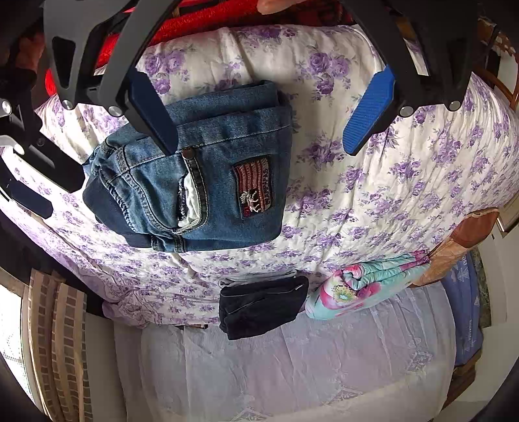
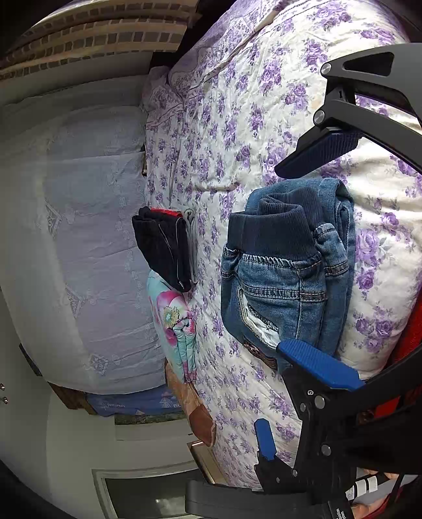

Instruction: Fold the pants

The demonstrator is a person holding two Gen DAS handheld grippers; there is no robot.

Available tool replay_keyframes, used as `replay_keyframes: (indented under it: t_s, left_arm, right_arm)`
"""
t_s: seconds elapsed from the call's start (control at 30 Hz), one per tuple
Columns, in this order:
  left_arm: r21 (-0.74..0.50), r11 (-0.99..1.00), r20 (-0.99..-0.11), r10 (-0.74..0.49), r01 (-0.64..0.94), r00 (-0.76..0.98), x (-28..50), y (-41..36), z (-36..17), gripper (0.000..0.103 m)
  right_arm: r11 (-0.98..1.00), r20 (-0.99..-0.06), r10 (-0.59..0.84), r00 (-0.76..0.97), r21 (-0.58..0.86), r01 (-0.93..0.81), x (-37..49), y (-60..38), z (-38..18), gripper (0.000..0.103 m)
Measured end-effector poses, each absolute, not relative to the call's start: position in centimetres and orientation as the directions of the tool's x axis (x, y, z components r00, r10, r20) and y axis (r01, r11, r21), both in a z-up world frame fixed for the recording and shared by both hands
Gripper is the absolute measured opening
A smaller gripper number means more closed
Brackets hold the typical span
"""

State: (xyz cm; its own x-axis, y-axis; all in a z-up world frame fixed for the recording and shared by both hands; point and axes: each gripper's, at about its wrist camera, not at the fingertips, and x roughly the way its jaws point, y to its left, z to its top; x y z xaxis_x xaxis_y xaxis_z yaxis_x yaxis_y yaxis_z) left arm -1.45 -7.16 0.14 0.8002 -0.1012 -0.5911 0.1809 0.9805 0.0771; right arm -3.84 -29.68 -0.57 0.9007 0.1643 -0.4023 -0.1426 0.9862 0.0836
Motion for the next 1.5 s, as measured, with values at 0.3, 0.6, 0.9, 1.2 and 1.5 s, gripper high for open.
replay_keyframes:
  t_s: [0.3, 0.6, 0.9, 1.2, 1.5]
  left_arm:
    - [0.079, 0.979, -0.596, -0.105, 0.188, 0.796, -1.55, -7.37, -0.15, 0.099]
    - [0.080, 0.979, -0.598, -0.105, 0.189, 0.794, -1.54, -7.48, -0.17, 0.099]
    - [0.081, 0.978, -0.600, -0.105, 0.190, 0.793, -1.56, -7.59, -0.26, 0.099]
    - [0.081, 0.978, -0.602, -0.105, 0.191, 0.791, -1.51, -7.65, -0.27, 0.099]
    - [0.082, 0.978, -0.605, -0.106, 0.194, 0.789, -1.65, -7.75, -0.50, 0.099]
  right_arm:
    - [0.986, -0.403, 0.166, 0.900, 0.082, -0.145, -3.81, -29.73, -0.55, 0.099]
    - [0.986, -0.404, 0.165, 0.900, 0.082, -0.144, -3.82, -29.63, -0.54, 0.099]
    - [0.986, -0.404, 0.165, 0.900, 0.081, -0.145, -3.84, -29.57, -0.59, 0.099]
    - [0.986, -0.405, 0.169, 0.899, 0.081, -0.149, -3.89, -29.60, -0.67, 0.099]
    - [0.986, -0.405, 0.169, 0.899, 0.080, -0.149, -3.89, -29.58, -0.66, 0.099]
